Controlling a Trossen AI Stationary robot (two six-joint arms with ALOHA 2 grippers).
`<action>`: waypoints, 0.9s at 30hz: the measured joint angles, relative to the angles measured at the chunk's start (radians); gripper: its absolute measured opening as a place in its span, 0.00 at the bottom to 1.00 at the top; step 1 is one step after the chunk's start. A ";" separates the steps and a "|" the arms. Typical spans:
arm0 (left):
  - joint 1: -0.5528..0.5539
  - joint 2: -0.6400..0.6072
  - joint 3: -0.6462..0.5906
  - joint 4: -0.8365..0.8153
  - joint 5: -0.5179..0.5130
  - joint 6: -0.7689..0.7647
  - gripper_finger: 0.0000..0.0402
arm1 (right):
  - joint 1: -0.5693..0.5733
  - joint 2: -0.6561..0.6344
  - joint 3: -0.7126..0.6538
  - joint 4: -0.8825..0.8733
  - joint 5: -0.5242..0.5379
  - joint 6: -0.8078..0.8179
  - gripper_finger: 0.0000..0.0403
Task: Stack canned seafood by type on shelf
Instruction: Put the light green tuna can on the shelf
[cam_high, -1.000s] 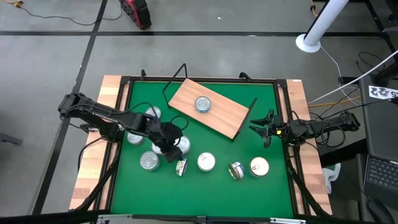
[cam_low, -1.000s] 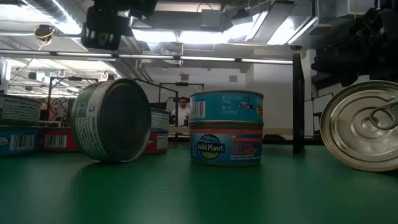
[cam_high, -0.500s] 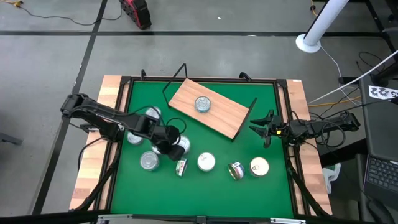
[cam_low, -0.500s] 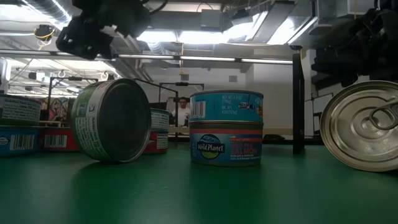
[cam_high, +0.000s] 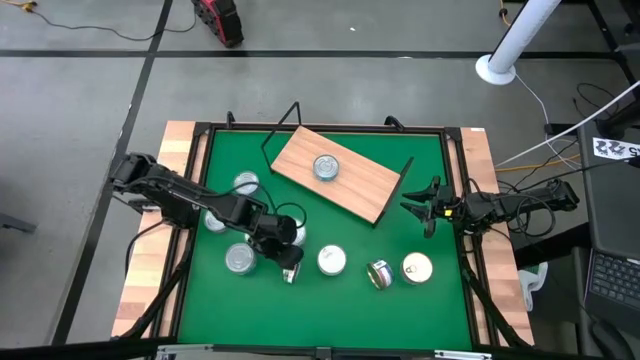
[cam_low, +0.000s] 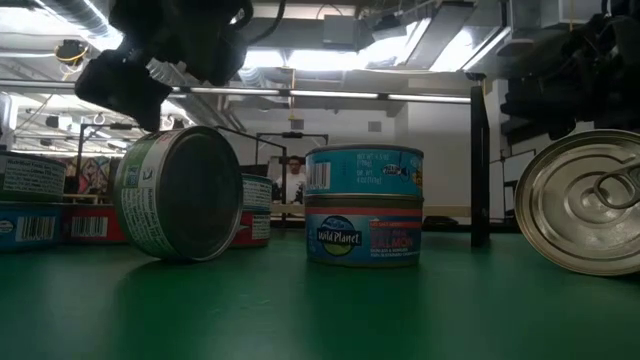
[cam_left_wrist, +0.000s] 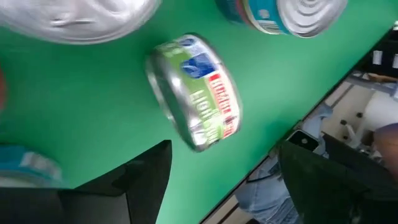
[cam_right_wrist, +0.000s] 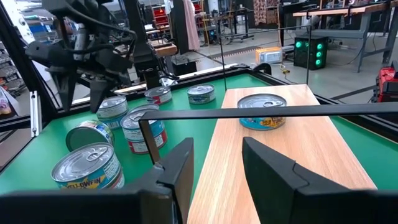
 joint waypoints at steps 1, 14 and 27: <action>-0.004 0.009 0.000 0.014 0.000 0.000 0.71 | 0.000 0.000 0.000 -0.001 0.000 0.000 0.34; -0.008 0.077 0.000 0.047 -0.001 -0.017 0.71 | 0.000 0.000 0.000 -0.009 0.000 0.000 0.34; -0.008 0.130 0.000 0.111 -0.002 -0.048 0.71 | 0.000 0.000 0.000 -0.033 0.000 0.000 0.34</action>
